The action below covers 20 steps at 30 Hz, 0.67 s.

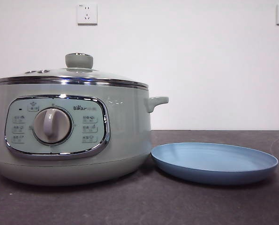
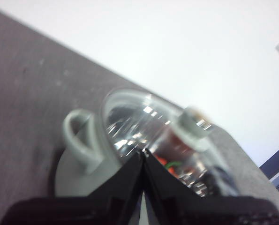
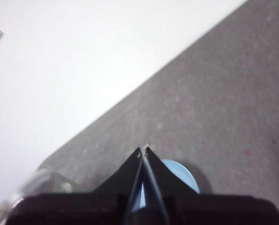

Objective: Take the pumpkin out from the steamer,put the pumpkin in the blue plate,close the lid

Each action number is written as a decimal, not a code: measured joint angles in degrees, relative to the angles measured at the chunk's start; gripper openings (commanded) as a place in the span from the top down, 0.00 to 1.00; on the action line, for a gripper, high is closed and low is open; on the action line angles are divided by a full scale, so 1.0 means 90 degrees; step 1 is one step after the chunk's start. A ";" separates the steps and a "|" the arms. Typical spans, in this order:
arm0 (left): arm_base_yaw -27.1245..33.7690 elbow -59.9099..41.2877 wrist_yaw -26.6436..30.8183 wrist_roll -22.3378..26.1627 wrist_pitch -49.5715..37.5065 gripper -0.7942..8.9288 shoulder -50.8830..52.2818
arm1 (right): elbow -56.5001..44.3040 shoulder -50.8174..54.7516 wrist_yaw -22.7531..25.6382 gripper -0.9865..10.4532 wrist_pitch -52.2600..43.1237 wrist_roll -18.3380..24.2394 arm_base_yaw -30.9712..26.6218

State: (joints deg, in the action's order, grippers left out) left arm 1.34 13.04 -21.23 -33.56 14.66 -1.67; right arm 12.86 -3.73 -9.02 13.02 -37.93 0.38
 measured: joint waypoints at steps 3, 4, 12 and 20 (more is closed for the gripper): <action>0.0000 0.0629 0.0000 0.0199 0.0491 0.93 -0.0301 | 0.0561 -0.0282 -0.0002 0.92 0.0083 0.0153 0.0000; 0.0000 0.0852 0.0000 0.0311 0.0641 0.93 -0.0454 | 0.0767 -0.0408 0.0000 0.92 0.0092 0.0257 0.0000; 0.0000 0.2924 -0.0005 0.1678 0.1496 0.93 -0.1979 | 0.2506 -0.1773 -0.0005 0.91 0.0335 0.1530 0.0000; 0.0000 0.4915 -0.0243 0.3079 0.2577 0.91 -0.3604 | 0.4189 -0.3317 -0.1251 0.90 0.1197 0.3016 0.0000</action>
State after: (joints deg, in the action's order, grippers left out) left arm 1.34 57.28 -23.42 -5.85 37.85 -34.11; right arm 50.57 -33.58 -20.27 23.79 -10.79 0.38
